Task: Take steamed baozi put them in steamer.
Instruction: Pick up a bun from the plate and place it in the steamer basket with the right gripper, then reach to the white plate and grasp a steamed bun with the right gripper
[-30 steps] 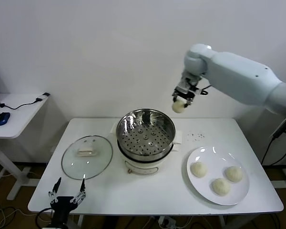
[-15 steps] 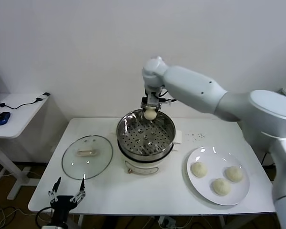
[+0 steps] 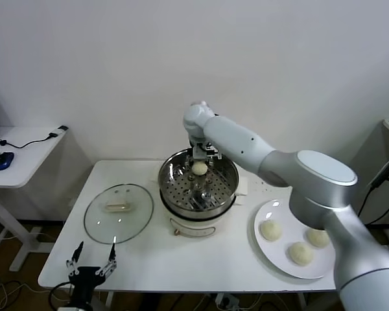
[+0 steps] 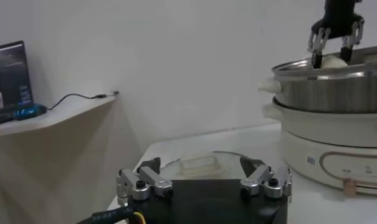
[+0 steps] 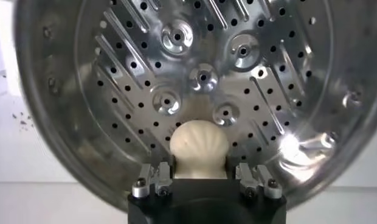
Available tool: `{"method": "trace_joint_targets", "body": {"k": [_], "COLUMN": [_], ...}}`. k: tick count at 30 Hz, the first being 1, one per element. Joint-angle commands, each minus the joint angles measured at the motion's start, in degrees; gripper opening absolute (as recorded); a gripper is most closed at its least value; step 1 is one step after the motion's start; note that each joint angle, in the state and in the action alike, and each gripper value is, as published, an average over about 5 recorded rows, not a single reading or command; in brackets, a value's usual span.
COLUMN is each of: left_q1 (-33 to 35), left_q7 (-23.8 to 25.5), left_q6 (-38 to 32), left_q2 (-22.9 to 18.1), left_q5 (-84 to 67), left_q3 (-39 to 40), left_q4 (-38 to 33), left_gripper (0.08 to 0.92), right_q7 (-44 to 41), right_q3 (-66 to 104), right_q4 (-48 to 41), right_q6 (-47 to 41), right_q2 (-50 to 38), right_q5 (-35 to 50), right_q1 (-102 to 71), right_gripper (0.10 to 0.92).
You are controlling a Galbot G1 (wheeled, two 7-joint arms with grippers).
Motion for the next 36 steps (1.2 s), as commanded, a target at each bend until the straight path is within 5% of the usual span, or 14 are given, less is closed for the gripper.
{"method": "trace_joint_targets", "body": {"k": [1,9,15,19,27,30,36], "left_q1": [0.19,0.51,0.50,0.66,1.20,1.16,1.26], "left_q7": [-0.07,-0.12,-0.14,-0.14,-0.11,-0.13,-0.14], "left_q6": [-0.02,-0.19,-0.26,-0.26,-0.16,-0.15,-0.19], "left_q2": [-0.12,-0.13,-0.21,-0.07,-0.02,0.01,0.03], "left_q5": [0.05,0.01,0.02,-0.06,-0.25,-0.51,-0.65], "left_q3": [0.11,0.07,0.16,0.15,0.57,0.89,1.23], "left_q4": [-0.05,-0.04,-0.16,-0.36,-1.37,-1.55,-1.64], "left_gripper": [0.823,0.823,0.823,0.823,0.823,0.823,0.823], "right_q7": [1.07,-0.24,-3.32,-4.77,2.00,3.73,5.63], "right_q3": [1.67,1.35,-0.70,-4.93,-30.81,-33.75,-35.39], "right_q4": [-4.10,1.08,9.79,17.28,37.67,41.22,45.19], "right_q6": [1.48,1.46,-0.98,-6.44,-43.70,-56.18,-67.58], "right_q2": [1.68,-1.36,-7.61,-14.28,-36.40,-43.35,-54.77], "right_q5": [-2.80,2.87,9.66,22.27,65.63,73.03,80.27], "right_q1": [-2.29,0.92,5.63,11.08,31.99,33.48,31.13], "right_gripper": [0.580,0.785,0.822,0.823,0.823,0.823,0.823]}}
